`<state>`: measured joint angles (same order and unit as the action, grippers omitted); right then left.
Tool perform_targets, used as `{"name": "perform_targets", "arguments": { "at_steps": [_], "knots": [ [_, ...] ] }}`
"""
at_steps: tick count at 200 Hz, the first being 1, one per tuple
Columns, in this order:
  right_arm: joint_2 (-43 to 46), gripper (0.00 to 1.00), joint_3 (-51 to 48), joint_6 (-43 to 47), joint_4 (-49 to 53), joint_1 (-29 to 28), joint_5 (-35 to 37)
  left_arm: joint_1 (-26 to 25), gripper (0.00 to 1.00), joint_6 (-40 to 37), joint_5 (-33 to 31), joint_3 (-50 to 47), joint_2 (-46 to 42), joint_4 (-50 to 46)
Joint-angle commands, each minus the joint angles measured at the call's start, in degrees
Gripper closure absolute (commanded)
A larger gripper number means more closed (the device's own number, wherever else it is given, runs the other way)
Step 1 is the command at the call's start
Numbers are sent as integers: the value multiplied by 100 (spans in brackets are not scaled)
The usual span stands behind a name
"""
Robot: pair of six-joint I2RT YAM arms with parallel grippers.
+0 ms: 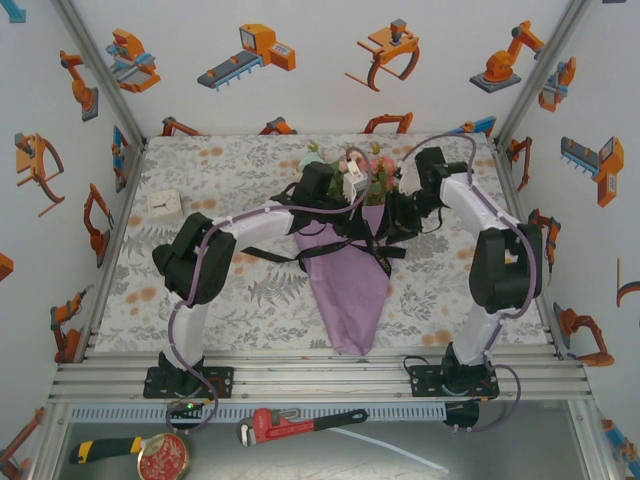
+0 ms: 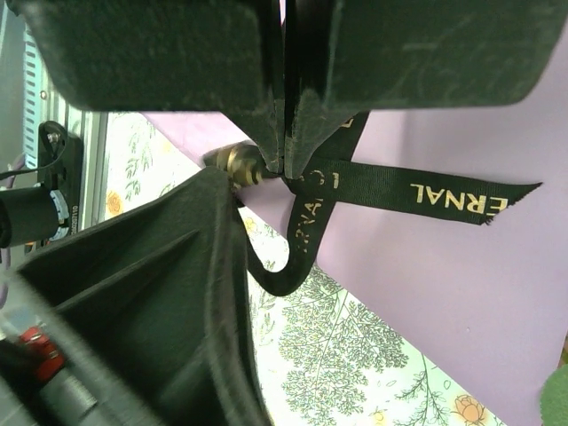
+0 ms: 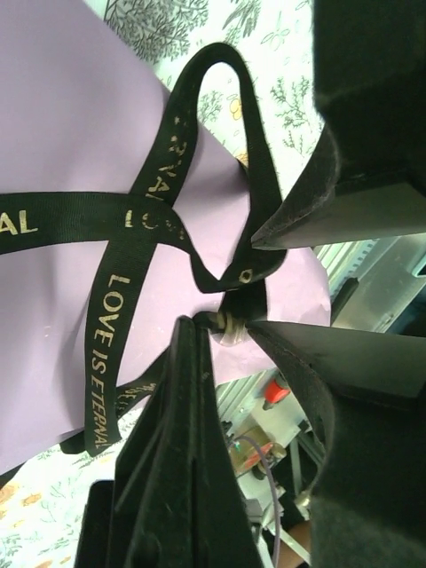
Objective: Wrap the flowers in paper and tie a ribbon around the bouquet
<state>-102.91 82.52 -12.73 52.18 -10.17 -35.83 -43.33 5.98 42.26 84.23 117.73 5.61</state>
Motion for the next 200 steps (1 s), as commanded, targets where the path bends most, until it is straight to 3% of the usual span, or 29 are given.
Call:
{"name": "perform_targets", "arguments": {
  "at_steps": [1, 22, 51, 90, 137, 200],
  "knots": [
    [472, 60, 78, -304, -19, 33, 245, 36, 100, 213, 172, 180, 140, 228],
    [954, 60, -243, -804, -286, 29, 442, 38, 100, 426, 88, 299, 227, 317],
    [2215, 65, -1475, -2421, -1464, -132, 1017, 35, 100, 812, 7, 604, 448, 335],
    [3383, 68, -2819, -4228, -2554, -1046, 2722, -4, 100, 1180, -111, 777, 667, 268],
    [2794, 66, -2883, -4746, -2967, -1629, 3903, -72, 100, 1380, -141, 810, 818, 272],
    [2143, 61, -2594, -4635, -2799, -1727, 5025, -78, 100, 1503, -163, 837, 874, 300]
  ]
}}
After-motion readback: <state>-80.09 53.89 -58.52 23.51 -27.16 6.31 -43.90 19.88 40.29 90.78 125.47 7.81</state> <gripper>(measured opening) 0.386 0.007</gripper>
